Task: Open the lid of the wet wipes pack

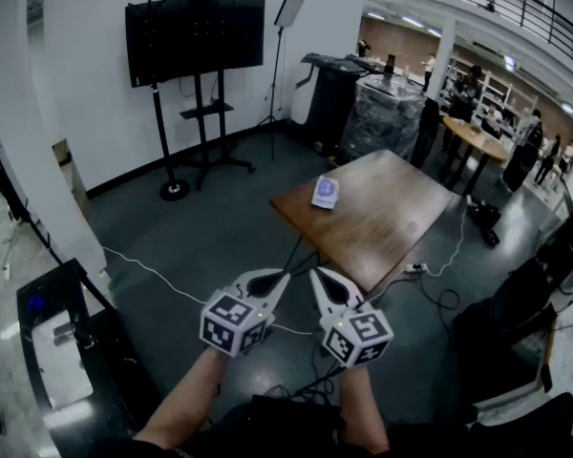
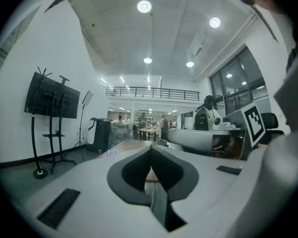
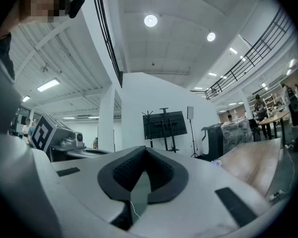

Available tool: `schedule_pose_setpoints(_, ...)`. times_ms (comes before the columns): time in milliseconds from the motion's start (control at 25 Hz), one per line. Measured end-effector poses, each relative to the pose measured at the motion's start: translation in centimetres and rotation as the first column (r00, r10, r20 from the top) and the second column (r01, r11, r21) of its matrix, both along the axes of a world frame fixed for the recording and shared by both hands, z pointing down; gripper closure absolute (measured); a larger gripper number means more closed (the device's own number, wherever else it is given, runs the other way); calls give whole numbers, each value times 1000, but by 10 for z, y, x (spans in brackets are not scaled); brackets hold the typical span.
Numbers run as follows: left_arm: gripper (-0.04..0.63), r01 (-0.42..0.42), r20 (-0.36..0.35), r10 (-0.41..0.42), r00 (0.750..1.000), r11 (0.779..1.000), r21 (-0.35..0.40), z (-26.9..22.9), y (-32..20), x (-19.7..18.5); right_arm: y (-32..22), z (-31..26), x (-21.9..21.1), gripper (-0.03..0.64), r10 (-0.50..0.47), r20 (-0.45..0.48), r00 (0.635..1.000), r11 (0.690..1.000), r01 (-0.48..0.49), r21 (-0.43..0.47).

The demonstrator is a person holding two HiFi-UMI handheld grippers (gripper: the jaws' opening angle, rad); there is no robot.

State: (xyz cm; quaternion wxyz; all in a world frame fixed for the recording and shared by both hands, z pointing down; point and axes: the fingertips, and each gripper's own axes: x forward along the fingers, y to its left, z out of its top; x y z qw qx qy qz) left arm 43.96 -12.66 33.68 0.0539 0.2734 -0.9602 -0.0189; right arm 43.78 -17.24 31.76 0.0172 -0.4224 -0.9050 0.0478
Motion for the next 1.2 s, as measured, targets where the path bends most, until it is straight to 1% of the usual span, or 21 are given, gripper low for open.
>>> schedule_pose_setpoints(280, 594, -9, -13, 9, 1000, 1000, 2, 4, 9, 2, 5, 0, -2, 606, 24, 0, 1000, 999, -24, -23)
schedule_pose_setpoints(520, 594, -17, -11, 17, 1000, 1000, 2, 4, 13, 5, 13, 1, 2, 606, 22, 9, 1000, 1000, -22, -3)
schedule_pose_setpoints(760, 594, -8, -14, 8, 1000, 1000, 2, 9, 33, 7, 30, 4, -2, 606, 26, 30, 999, 999, -27, 39)
schedule_pose_setpoints(840, 594, 0, -18, 0, 1000, 1000, -3, 13, 42, 7, 36, 4, -3, 606, 28, 38, 999, 999, -29, 41)
schedule_pose_setpoints(1000, 594, 26, -8, -27, 1000, 999, -45, 16, 71, 3, 52, 5, -12, 606, 49, 60, 997, 997, -52, 53)
schedule_pose_setpoints(1080, 594, 42, -16, -43, 999, 998, -45, 19, 90, -2, 64, 5, -21, 606, 59, 62, 996, 996, -62, 57)
schedule_pose_setpoints(1200, 594, 71, -35, -72, 997, 997, -39, 27, 117, -13, 85, 10, -35, 606, 47, 46, 998, 997, -50, 57)
